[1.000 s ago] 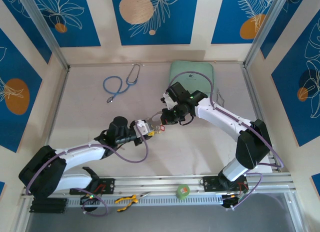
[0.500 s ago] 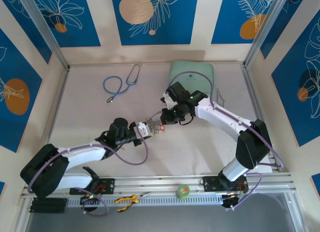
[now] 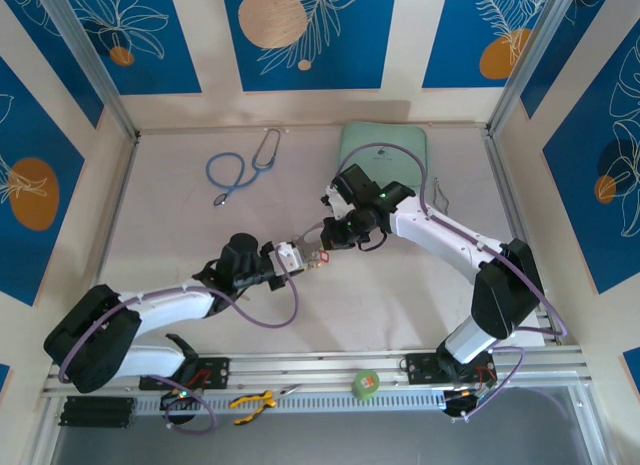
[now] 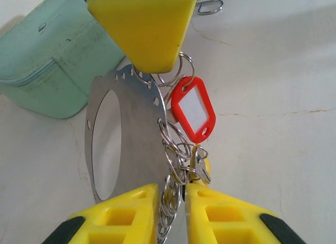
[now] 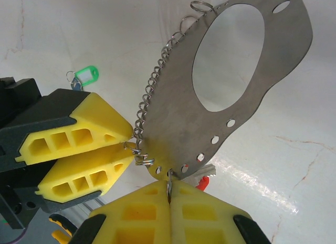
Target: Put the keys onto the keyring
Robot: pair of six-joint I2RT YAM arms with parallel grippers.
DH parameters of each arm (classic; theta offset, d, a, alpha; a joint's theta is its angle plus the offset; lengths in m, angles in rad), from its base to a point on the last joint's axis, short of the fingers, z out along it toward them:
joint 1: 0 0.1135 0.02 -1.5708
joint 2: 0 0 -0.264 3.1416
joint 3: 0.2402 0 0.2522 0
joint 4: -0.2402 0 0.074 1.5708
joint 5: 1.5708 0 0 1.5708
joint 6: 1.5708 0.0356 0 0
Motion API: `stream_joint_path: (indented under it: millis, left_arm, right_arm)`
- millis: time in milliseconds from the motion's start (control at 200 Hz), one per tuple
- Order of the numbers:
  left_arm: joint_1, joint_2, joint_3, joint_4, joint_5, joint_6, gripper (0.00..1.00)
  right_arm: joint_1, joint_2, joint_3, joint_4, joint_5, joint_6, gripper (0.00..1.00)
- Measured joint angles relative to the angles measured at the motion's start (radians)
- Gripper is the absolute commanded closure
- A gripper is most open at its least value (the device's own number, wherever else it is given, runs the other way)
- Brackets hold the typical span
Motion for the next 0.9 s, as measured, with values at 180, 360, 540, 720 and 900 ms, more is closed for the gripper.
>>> stream_joint_path:
  millis: [180, 360, 540, 720, 900]
  left_arm:
    - [0.0, 0.005, 0.002, -0.001, -0.019, 0.0, 0.78]
    - [0.0, 0.006, 0.002, -0.015, -0.026, 0.0, 0.84]
    - [0.0, 0.008, 0.013, -0.035, -0.019, 0.0, 0.87]
    - [0.0, 0.017, 0.023, -0.045, -0.013, 0.0, 0.86]
    - [0.0, 0.024, 0.032, -0.053, -0.01, 0.0, 0.94]
  right_arm:
    - [0.002, 0.0, 0.0, 0.0, 0.0, 0.0, 1.0]
    - [0.003, 0.0, 0.0, 0.0, 0.0, 0.0, 1.0]
    - [0.003, 0.0, 0.0, 0.0, 0.0, 0.0, 1.0]
    - [0.004, 0.0, 0.0, 0.0, 0.0, 0.0, 1.0]
    - [0.005, 0.0, 0.0, 0.0, 0.0, 0.0, 1.0]
